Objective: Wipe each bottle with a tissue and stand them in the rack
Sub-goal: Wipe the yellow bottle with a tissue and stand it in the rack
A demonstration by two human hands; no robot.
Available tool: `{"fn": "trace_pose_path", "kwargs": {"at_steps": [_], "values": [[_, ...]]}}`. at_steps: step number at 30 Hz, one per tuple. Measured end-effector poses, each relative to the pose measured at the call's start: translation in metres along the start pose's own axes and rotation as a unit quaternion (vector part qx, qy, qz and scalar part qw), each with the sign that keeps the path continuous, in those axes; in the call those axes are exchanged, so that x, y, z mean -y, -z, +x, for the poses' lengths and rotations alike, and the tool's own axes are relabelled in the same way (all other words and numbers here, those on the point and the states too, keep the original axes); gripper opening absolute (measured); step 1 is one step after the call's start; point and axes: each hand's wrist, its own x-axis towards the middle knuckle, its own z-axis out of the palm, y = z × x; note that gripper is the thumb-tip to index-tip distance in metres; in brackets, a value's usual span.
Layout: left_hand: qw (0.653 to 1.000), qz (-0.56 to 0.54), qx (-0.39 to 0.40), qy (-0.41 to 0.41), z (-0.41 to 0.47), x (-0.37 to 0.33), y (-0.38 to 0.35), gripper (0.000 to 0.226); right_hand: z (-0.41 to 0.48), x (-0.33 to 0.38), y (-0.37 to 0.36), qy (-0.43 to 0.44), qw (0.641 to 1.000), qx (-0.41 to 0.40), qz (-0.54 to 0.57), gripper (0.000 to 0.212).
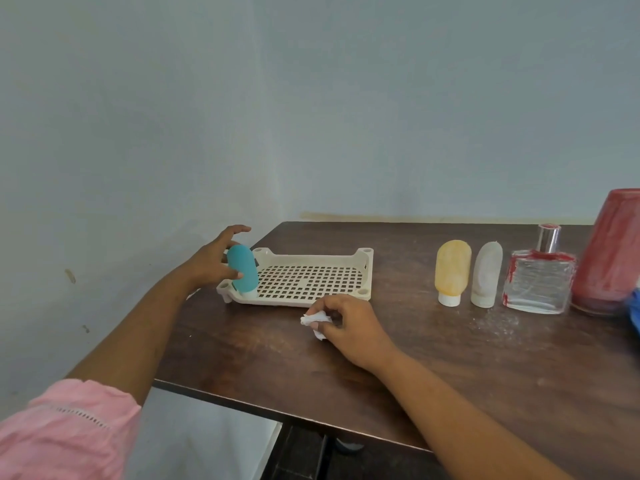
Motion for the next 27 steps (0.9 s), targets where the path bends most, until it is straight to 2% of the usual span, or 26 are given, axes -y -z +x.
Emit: {"fn": "trace_pose_path", "kwargs": {"at_steps": [4,8,11,14,17,22,27], "values": [[1.000,0.007,-0.026,-0.013,-0.003,0.000,-0.001,0.094,0.000,0.001,0.000,0.004,1.000,-0.014,-0.001,0.015],[0.992,0.017,-0.115,-0.047,-0.005,-0.012,-0.007,0.101,-0.004,0.004,0.002,0.009,0.997,-0.079,0.008,0.012],[0.975,0.010,-0.189,-0.113,-0.009,-0.032,-0.018,0.101,-0.009,0.006,0.005,0.026,0.994,-0.107,-0.005,0.018],[0.955,-0.037,-0.212,-0.207,-0.017,-0.063,-0.035,0.100,-0.014,0.006,0.010,0.049,0.990,-0.124,-0.034,0.023],[0.948,-0.107,-0.176,-0.244,-0.027,-0.102,-0.057,0.098,-0.026,0.007,0.022,0.071,0.986,-0.138,-0.064,0.024],[0.937,-0.283,-0.038,-0.201,-0.034,-0.160,-0.112,0.090,-0.058,0.000,0.066,0.076,0.982,-0.140,-0.099,0.024],[0.934,-0.309,0.117,-0.139,-0.033,-0.190,-0.185,0.096,-0.089,-0.012,0.114,0.039,0.977,-0.169,-0.127,0.023]]}}
